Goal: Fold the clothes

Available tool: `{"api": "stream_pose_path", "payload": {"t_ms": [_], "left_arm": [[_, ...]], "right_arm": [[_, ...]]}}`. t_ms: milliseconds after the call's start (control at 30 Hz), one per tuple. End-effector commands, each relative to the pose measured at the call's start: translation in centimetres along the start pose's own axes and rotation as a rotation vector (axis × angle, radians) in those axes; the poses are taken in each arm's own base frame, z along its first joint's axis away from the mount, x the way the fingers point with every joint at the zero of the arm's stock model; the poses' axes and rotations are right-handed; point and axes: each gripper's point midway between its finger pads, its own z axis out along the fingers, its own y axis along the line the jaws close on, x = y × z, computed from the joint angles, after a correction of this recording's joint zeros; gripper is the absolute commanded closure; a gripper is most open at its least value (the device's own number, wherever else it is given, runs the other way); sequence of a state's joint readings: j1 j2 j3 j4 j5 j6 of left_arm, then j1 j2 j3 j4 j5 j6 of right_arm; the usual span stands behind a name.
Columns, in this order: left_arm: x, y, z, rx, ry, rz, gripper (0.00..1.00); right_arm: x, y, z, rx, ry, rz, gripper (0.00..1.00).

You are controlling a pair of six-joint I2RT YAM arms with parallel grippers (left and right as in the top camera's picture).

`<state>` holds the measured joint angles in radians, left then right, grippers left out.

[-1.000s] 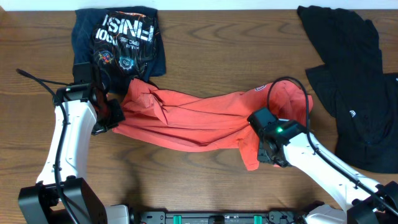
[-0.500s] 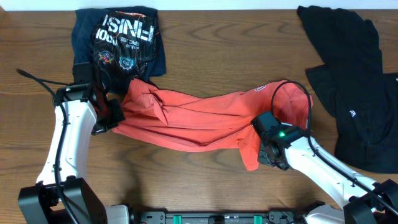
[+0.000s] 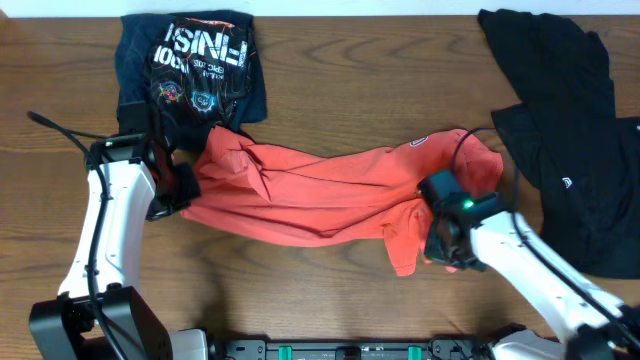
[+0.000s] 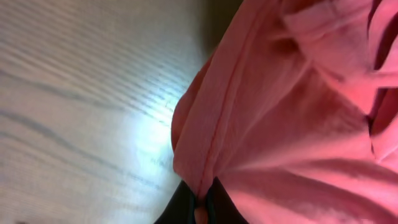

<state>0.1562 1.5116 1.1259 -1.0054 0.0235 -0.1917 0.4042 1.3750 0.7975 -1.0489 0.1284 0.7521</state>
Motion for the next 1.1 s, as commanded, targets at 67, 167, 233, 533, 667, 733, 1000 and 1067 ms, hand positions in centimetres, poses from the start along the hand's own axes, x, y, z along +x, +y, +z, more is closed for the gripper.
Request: {"api": "stream_pose_path", "payload": {"t_ms": [67,167,233,533,667,733,1000,1067], "left_arm": [[-1.7,0.0,-5.4,0.041,-0.176,-0.027,0.94],[-1.4,0.1,-7.4,0.059,-0.240,-0.030,0.94],[-1.1,0.2,-8.2,0.064,-0.263,-0.030,0.94],[0.7,0.8,-9.5,0.062,-0.266,-0.031,0.94],[0.4,0.7,-9.1,0.060,-0.260,-0.030,0.94],[0.2,0.6,-8.8,0.058,-0.250,-0.030,0.94],[-0.4,1.1,-6.0,-0.010,-0.159,-0.029,0.94],[-0.5,1.2,-5.0,-0.027,-0.124,-0.028,0.94]], "right_arm": [[-2.5,-1.6,-7.6,-0.088,-0.107,0.024,0.99],[-1.8,-3.4,-9.8,-0.093,-0.107,0.040,0.99],[-1.1,-4.5,-10.7,-0.088,-0.101,0.050,0.99],[0.1,-6.4,-12.4,-0.127,-0.134,0.064,0.99],[-1.3,-5.2,-12.3,-0.168,-0.163,0.037,0.99],[-2.3,-4.4,-12.1,-0.187,-0.166,0.018,0.99],[-4.9,-2.0,-8.6,-0.147,-0.071,-0.066,0.99],[-5.6,-1.7,-7.6,-0.137,-0.051,-0.069,0.99]]}}
